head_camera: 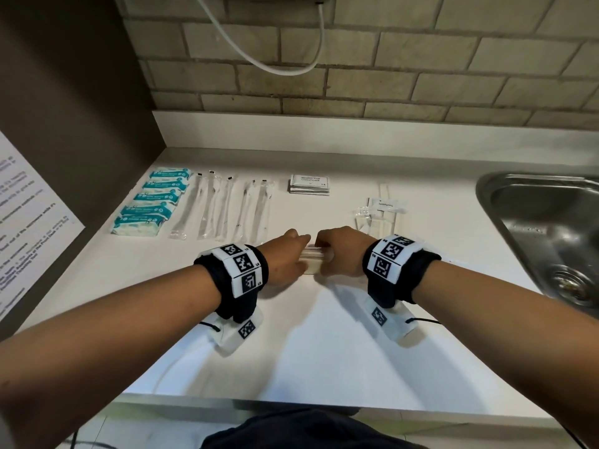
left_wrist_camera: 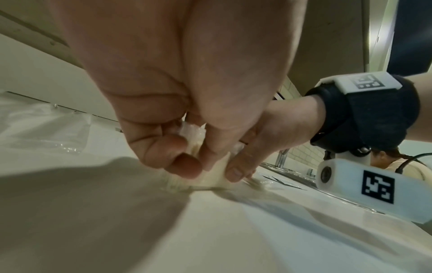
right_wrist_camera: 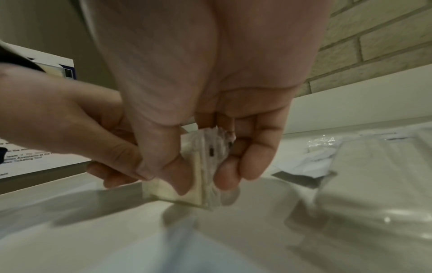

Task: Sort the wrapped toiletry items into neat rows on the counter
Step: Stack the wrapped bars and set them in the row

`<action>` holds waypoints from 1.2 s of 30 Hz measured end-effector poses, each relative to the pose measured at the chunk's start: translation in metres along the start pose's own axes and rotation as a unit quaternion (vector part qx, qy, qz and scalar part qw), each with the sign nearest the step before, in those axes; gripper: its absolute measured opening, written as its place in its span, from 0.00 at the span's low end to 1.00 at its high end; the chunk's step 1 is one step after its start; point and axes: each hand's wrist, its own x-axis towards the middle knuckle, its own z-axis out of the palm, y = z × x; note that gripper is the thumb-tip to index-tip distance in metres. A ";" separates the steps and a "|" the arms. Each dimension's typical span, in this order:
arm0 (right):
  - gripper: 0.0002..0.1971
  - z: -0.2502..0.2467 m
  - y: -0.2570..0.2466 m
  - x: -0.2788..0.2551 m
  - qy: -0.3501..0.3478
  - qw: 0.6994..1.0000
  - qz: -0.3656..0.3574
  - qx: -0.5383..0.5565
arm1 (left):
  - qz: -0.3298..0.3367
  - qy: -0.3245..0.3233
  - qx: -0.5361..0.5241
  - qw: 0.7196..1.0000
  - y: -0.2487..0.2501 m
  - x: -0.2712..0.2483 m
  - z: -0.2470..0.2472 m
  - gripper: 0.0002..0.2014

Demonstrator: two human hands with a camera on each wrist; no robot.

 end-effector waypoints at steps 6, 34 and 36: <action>0.18 -0.013 0.005 0.001 -0.012 0.999 -0.002 0.031 | 0.014 0.030 -0.044 0.998 -0.006 -0.001 -0.015 0.28; 0.12 -0.051 0.045 0.125 -0.028 0.945 0.132 0.297 | -0.158 0.094 -0.161 0.970 -0.048 0.115 -0.069 0.24; 0.12 -0.053 0.046 0.132 -0.041 0.948 0.138 0.283 | -0.163 0.084 -0.151 0.971 -0.049 0.121 -0.072 0.24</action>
